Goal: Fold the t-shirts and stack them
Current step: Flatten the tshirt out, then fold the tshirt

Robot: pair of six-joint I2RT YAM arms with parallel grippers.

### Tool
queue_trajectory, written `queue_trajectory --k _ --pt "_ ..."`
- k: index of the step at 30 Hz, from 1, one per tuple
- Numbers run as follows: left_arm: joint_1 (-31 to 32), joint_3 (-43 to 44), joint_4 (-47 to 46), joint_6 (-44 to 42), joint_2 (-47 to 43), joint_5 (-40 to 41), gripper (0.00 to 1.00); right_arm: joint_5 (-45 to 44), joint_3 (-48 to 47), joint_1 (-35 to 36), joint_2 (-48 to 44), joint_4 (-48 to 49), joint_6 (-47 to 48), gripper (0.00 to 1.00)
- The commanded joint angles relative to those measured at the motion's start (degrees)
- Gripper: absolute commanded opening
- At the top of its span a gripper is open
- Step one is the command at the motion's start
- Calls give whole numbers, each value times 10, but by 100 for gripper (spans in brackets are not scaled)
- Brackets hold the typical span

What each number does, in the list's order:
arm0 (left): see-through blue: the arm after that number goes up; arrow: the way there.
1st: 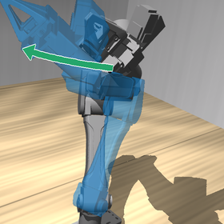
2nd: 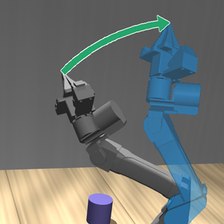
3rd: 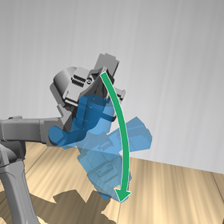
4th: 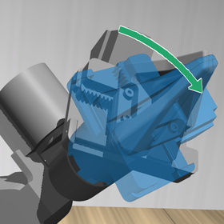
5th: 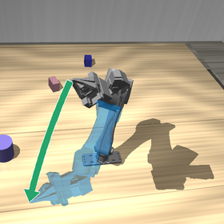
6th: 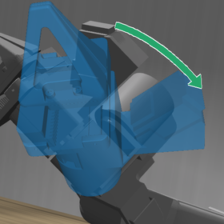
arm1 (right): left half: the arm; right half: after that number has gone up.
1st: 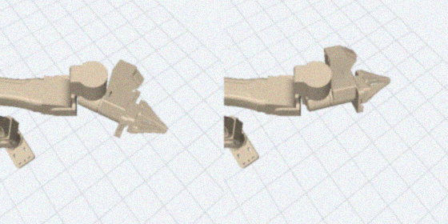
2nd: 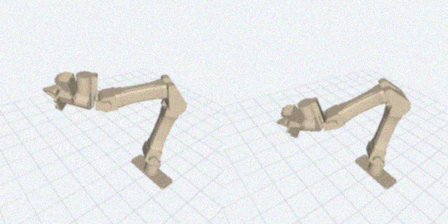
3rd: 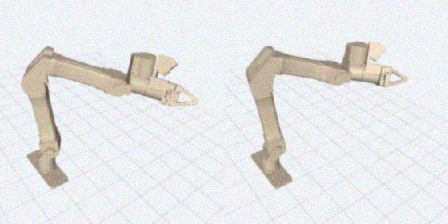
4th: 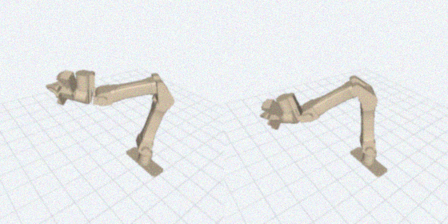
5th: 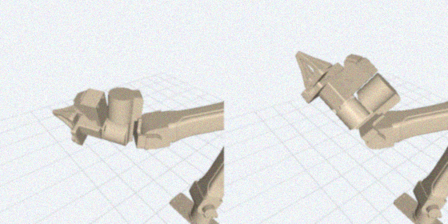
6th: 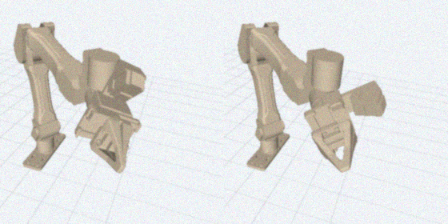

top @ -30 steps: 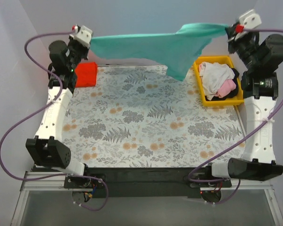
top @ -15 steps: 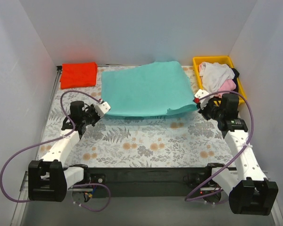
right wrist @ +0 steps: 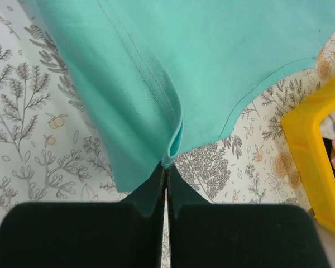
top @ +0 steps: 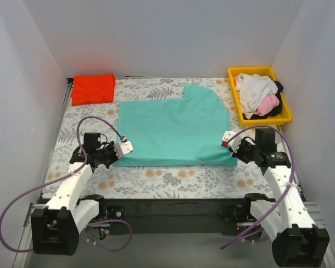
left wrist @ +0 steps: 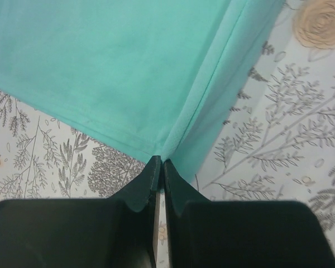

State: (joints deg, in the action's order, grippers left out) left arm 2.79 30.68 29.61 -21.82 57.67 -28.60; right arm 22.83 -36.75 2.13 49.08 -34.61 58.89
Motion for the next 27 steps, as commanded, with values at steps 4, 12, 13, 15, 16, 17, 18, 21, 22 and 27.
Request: queue_trajectory --k 4,12,13,15,16,17,18,21,22,27 --pt "-3 -4 152 -59 -90 -19 0 -3 -26 2 -67 -106 42 1" --pt "-3 39 104 -3 20 0 0 -6 -96 1 73 -49 25 1" --pt "-3 55 100 7 33 -1 0 -2 -108 2 85 -44 20 1" --pt "-3 70 89 16 62 -1 0 5 -140 5 118 -34 17 1" --pt "-3 82 85 22 69 -1 0 4 -147 9 129 -33 18 1" --pt "-3 90 74 26 85 1 0 3 -155 13 147 -32 20 1" --pt "-3 96 70 28 93 2 0 2 -162 14 154 -31 24 1" --pt "-3 119 66 35 122 3 0 -7 -172 26 184 -21 34 1" --pt "-3 123 66 35 129 4 0 -9 -175 31 192 -18 34 1" --pt "-4 135 51 37 166 23 0 -28 -191 45 248 12 31 1"
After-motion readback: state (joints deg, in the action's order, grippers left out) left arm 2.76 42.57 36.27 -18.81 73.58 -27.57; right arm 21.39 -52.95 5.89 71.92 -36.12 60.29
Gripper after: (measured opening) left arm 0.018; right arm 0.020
